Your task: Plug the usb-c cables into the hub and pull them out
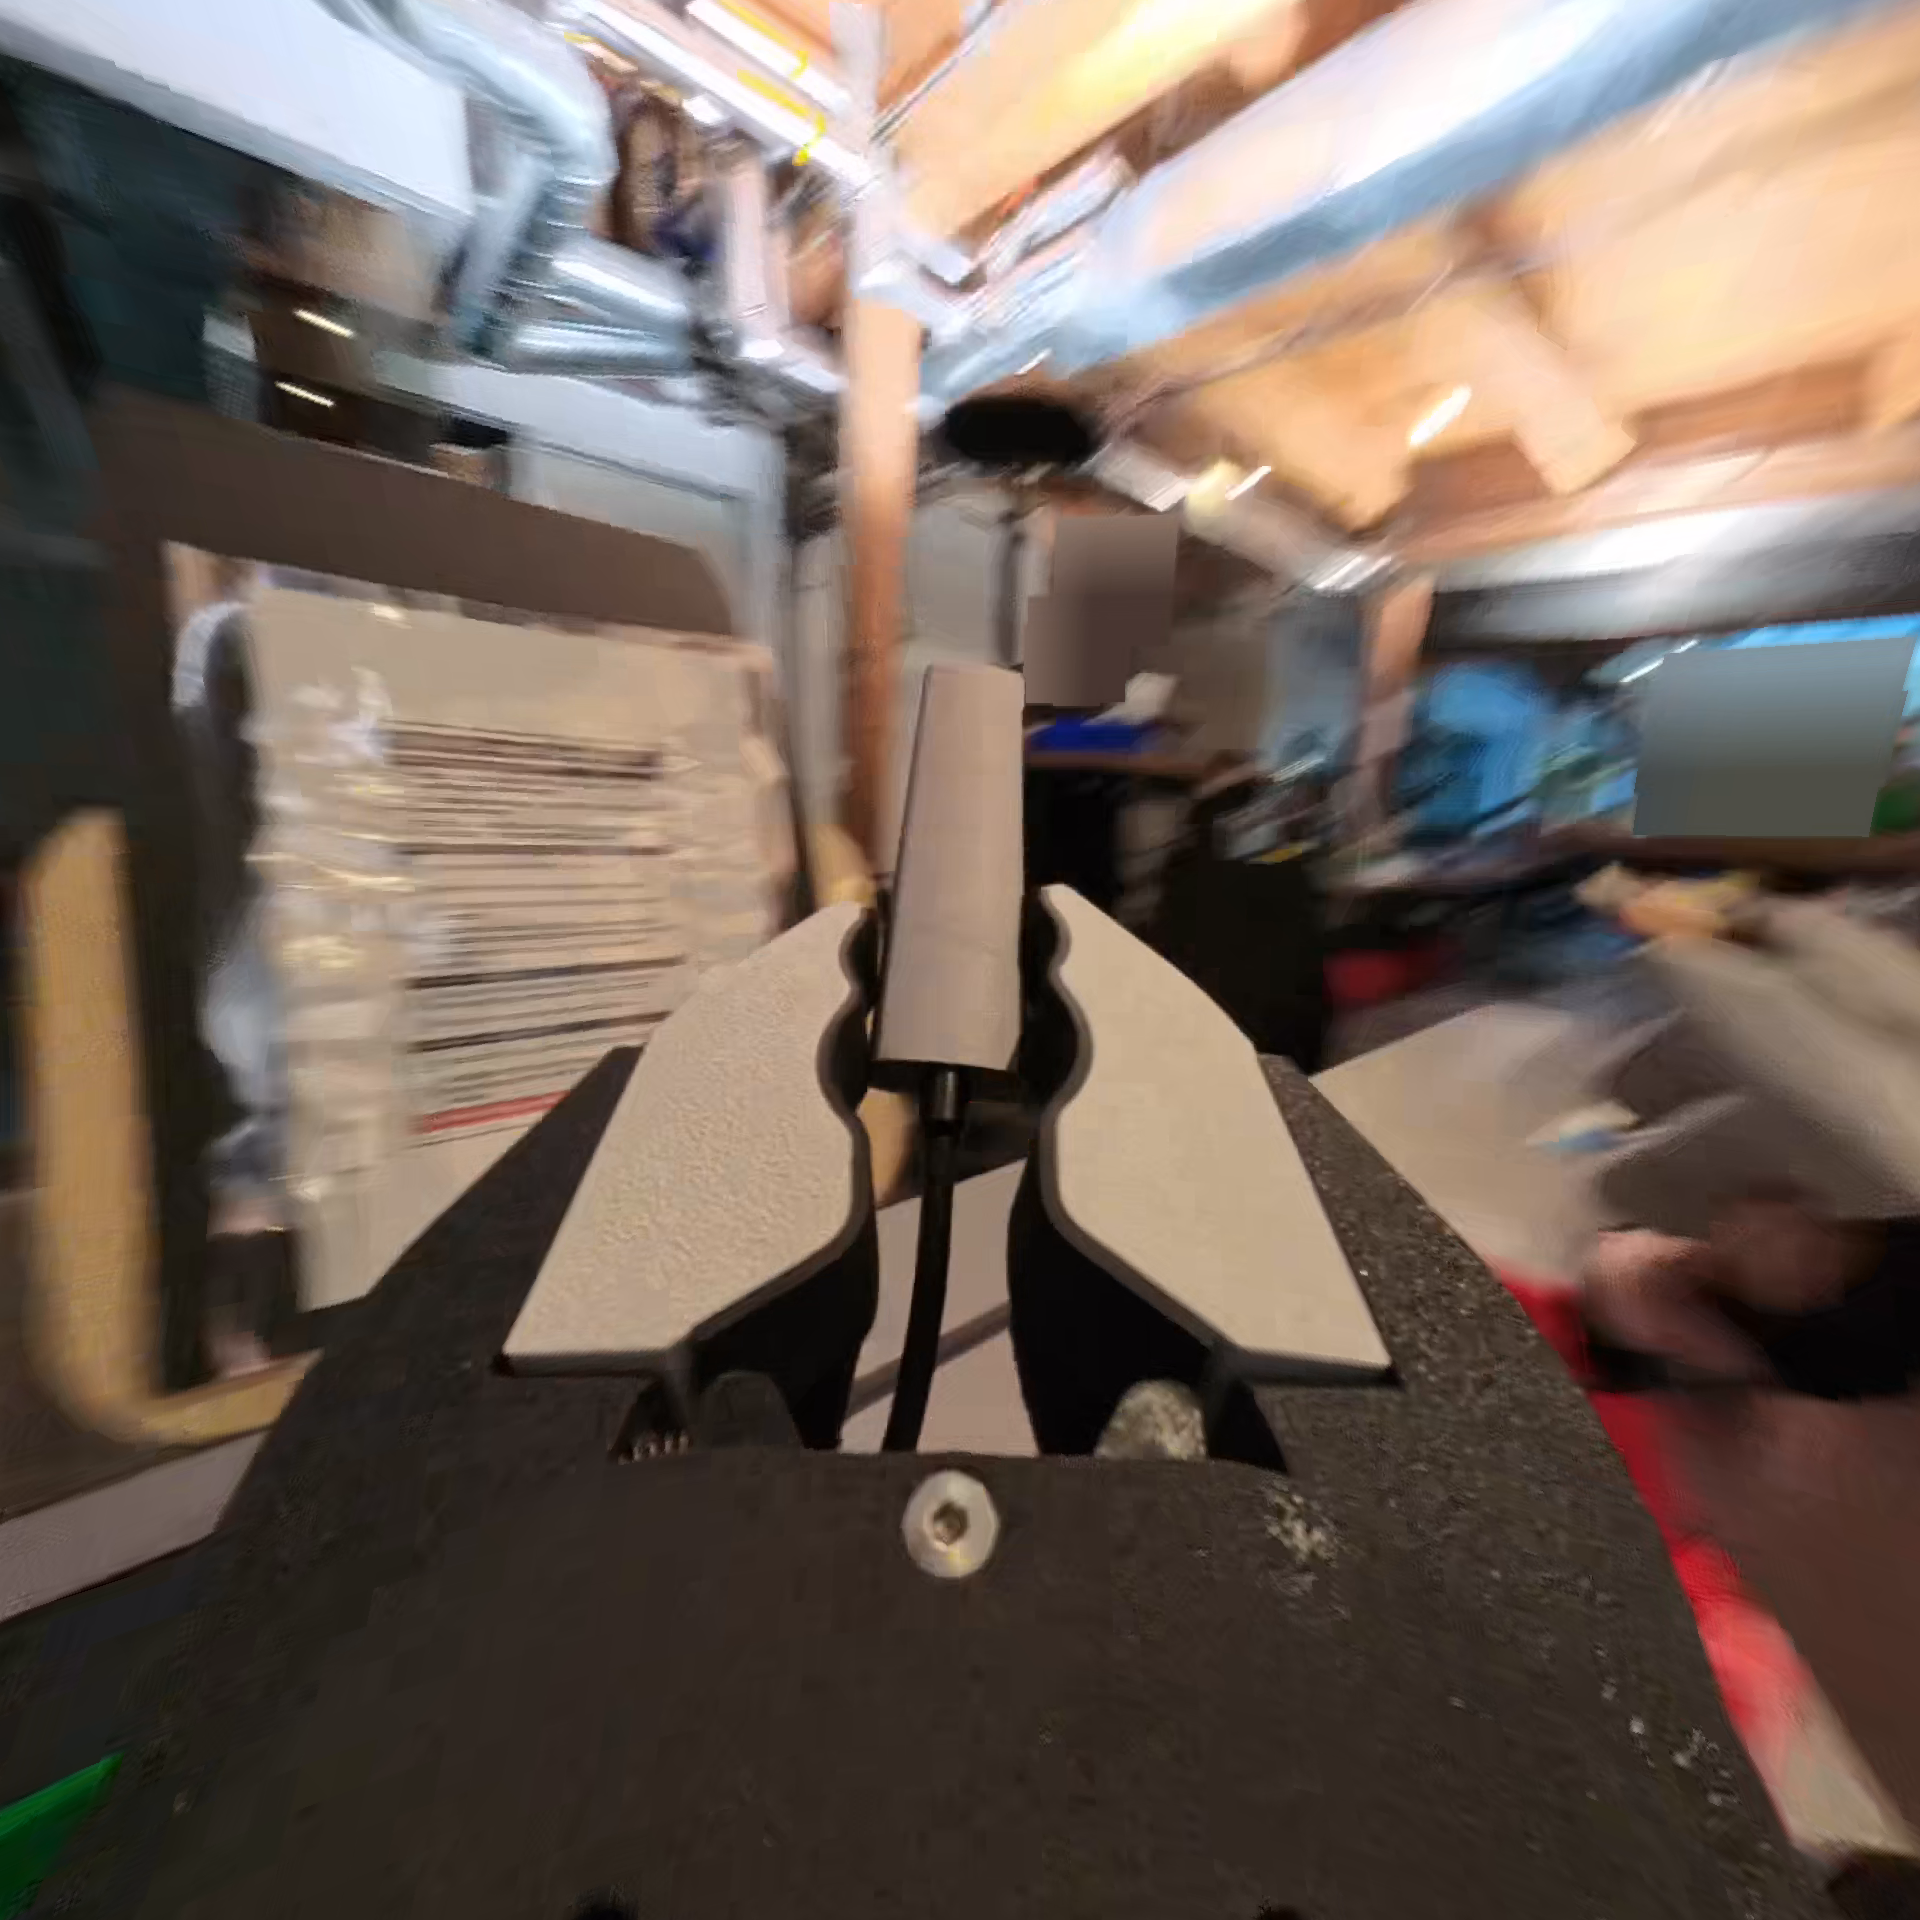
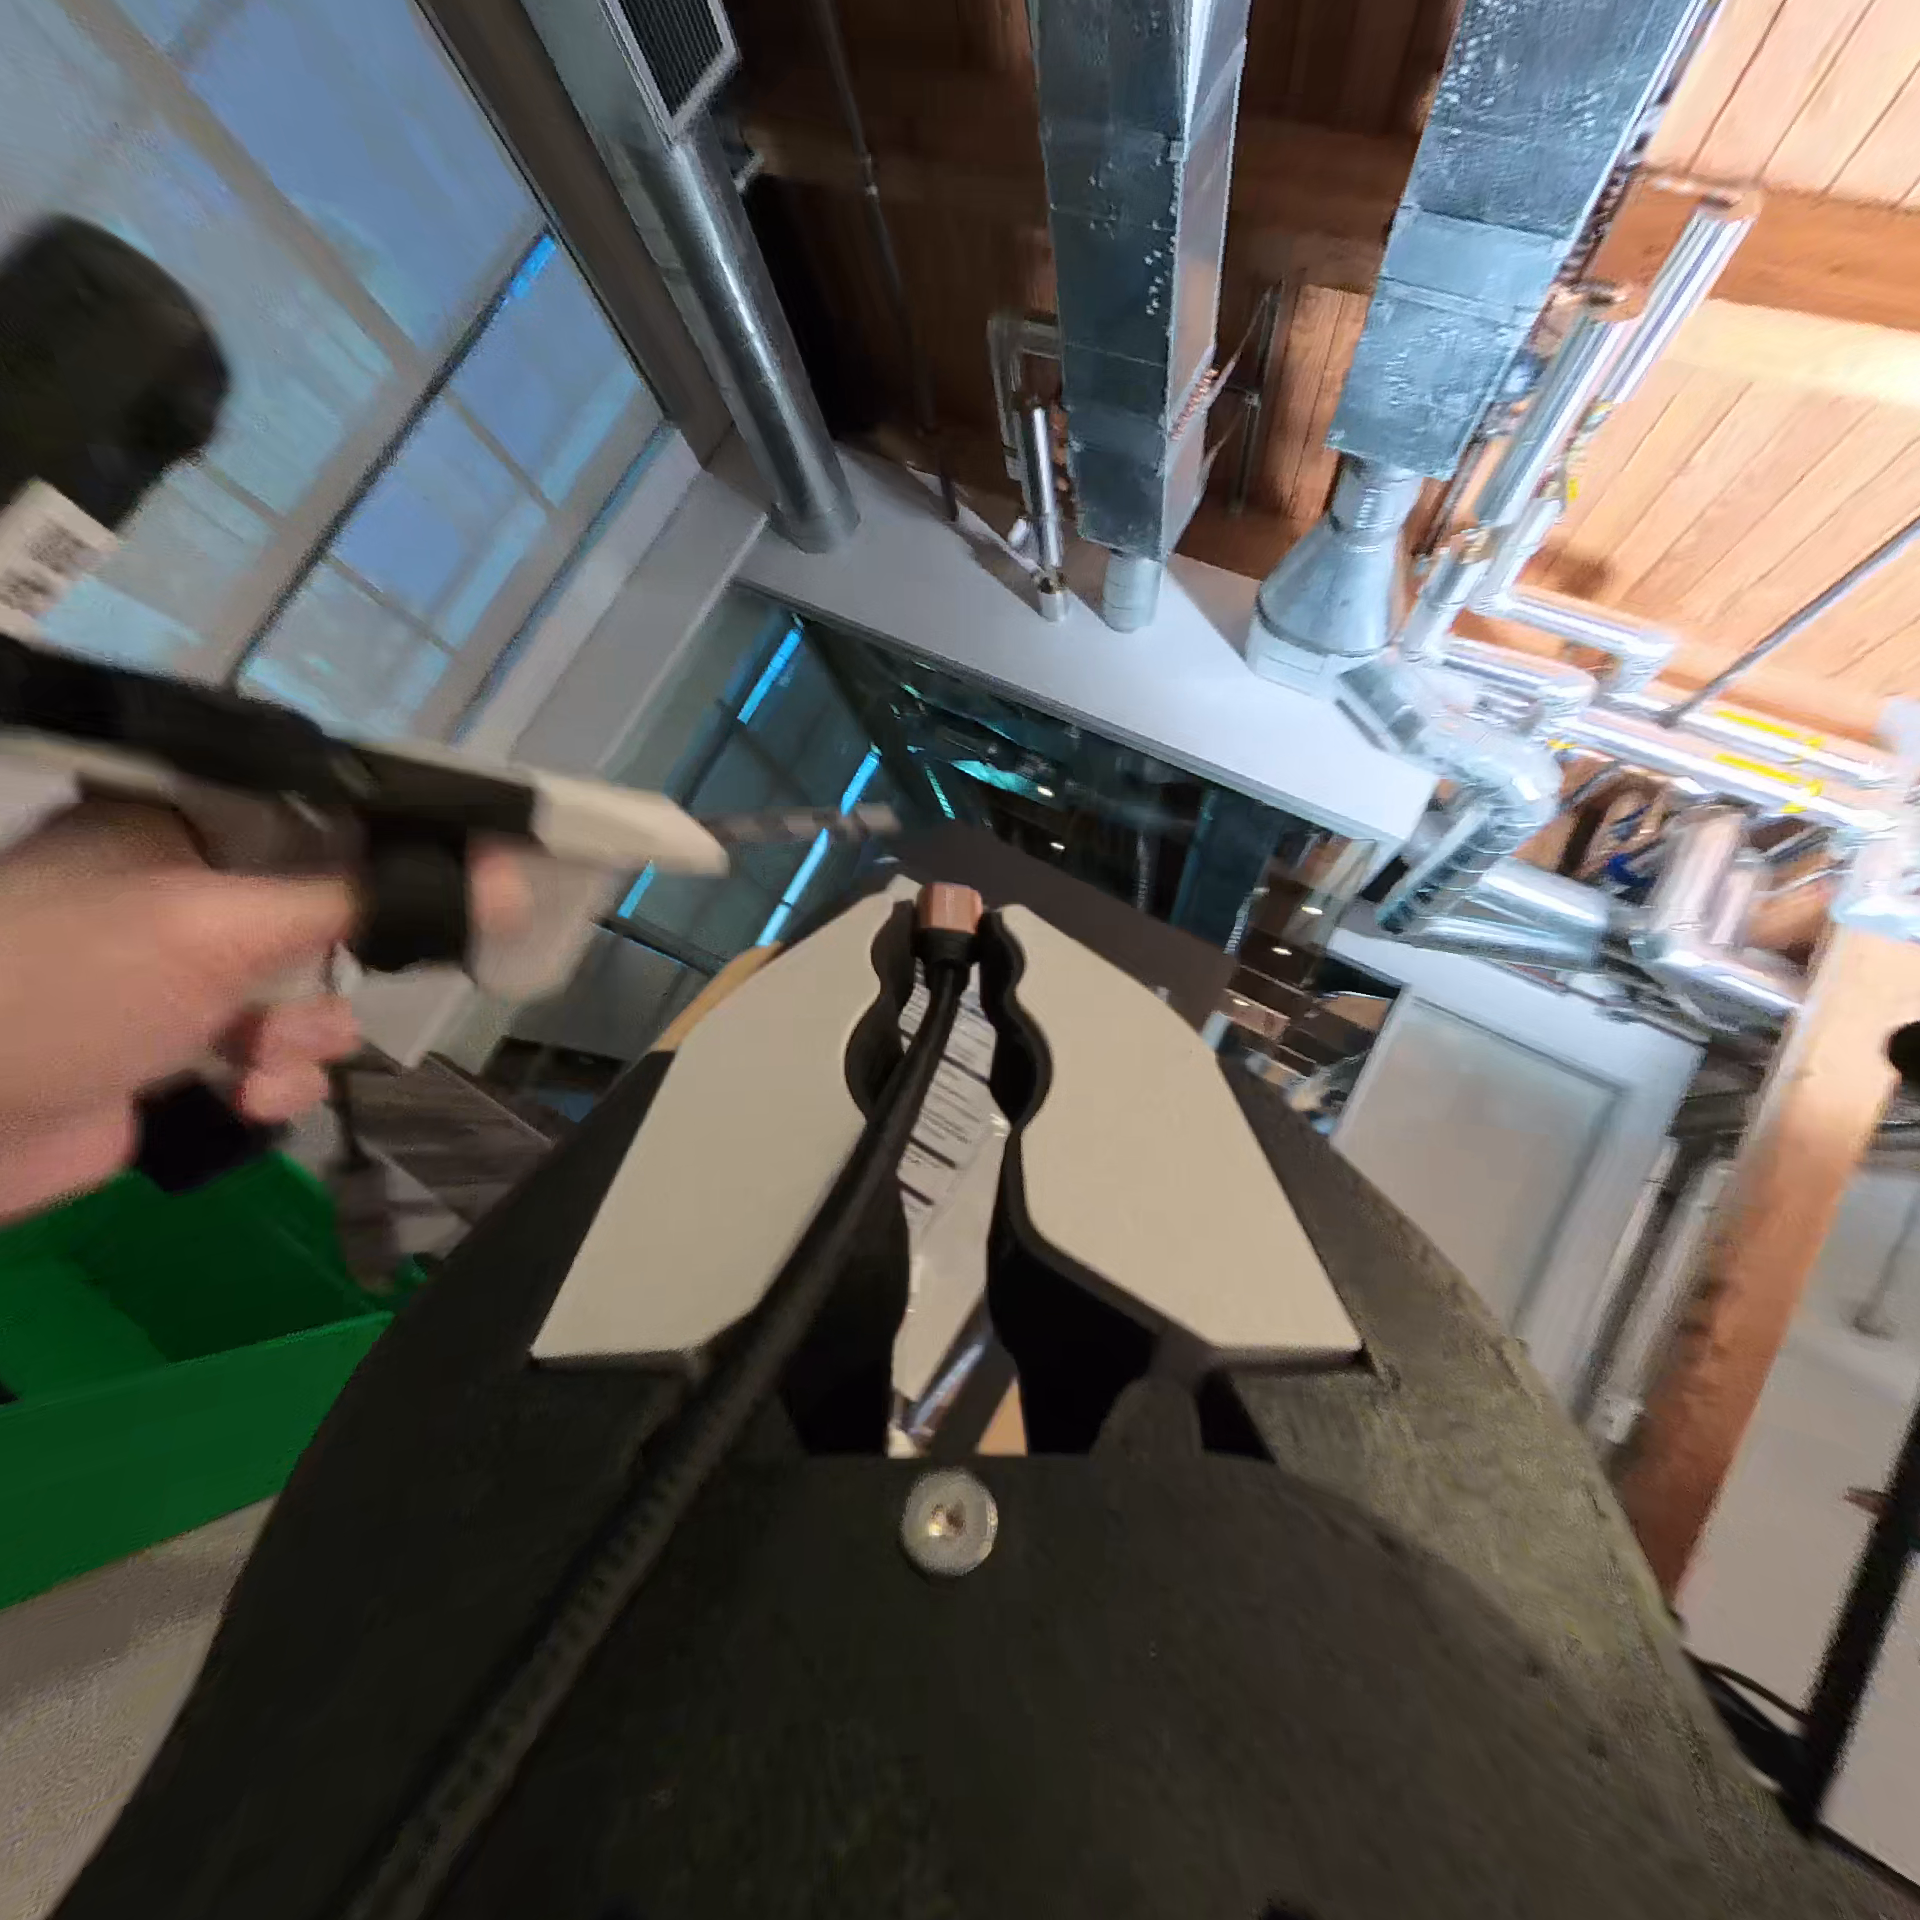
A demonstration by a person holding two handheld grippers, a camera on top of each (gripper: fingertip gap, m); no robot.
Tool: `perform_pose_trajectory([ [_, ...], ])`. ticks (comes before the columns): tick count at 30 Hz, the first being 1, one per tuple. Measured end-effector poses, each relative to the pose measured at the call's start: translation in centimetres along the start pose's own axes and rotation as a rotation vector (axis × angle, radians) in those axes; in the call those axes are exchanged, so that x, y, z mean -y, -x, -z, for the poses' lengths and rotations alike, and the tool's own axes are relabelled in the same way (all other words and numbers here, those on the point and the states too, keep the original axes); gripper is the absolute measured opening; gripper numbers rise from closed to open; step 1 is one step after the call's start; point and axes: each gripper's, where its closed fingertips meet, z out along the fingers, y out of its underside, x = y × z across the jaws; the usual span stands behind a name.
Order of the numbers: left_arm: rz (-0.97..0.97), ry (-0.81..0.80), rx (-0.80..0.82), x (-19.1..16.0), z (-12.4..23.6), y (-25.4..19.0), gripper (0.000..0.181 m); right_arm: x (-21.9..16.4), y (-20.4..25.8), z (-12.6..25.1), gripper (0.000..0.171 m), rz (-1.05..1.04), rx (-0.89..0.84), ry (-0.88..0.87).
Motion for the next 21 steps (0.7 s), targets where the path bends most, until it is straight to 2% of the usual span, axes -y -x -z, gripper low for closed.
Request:
perform_pose_trajectory([
  [2,0.218,-0.083,-0.204,2.7,1.7,0.2,0.025,-0.6,-0.3,-0.3,0.014,-0.069,0.028,0.012],
  [4,0.197,-0.027,-0.255,2.6,1.7,-0.5,0.026,-1.7,-0.6,-0.7,0.013,-0.120,0.073,0.053],
  [6,0.175,0.048,-0.342,2.0,1.3,-2.8,0.026,-3.9,-0.7,-1.3,0.014,-0.151,0.184,0.206],
  [8,0.166,0.073,-0.439,1.9,1.3,-5.3,0.026,-7.5,-2.6,-0.6,0.013,-0.096,0.223,0.459],
  [9,0.152,0.089,-0.463,1.7,1.3,-6.2,0.026,-9.8,-4.2,0.7,0.014,-0.023,0.215,0.641],
  [11,0.114,0.140,-0.469,0.9,1.1,-7.0,0.026,-12.2,-9.8,4.0,0.014,0.204,0.056,0.878],
  [12,0.105,0.166,-0.474,0.6,1.0,-7.3,0.026,-13.6,-11.1,6.2,0.014,0.230,0.065,1.022],
  [14,0.103,0.226,-0.513,-0.2,1.1,-8.2,0.026,-17.1,-13.1,11.9,0.014,0.145,0.063,1.369],
  [18,0.073,0.309,-0.534,-1.6,0.9,-9.1,0.026,-22.1,-15.7,18.7,0.014,0.030,0.011,1.689],
  [21,0.035,0.362,-0.535,-2.4,0.9,-9.4,0.026,-24.8,-14.8,22.8,0.014,-0.130,0.048,1.874],
])
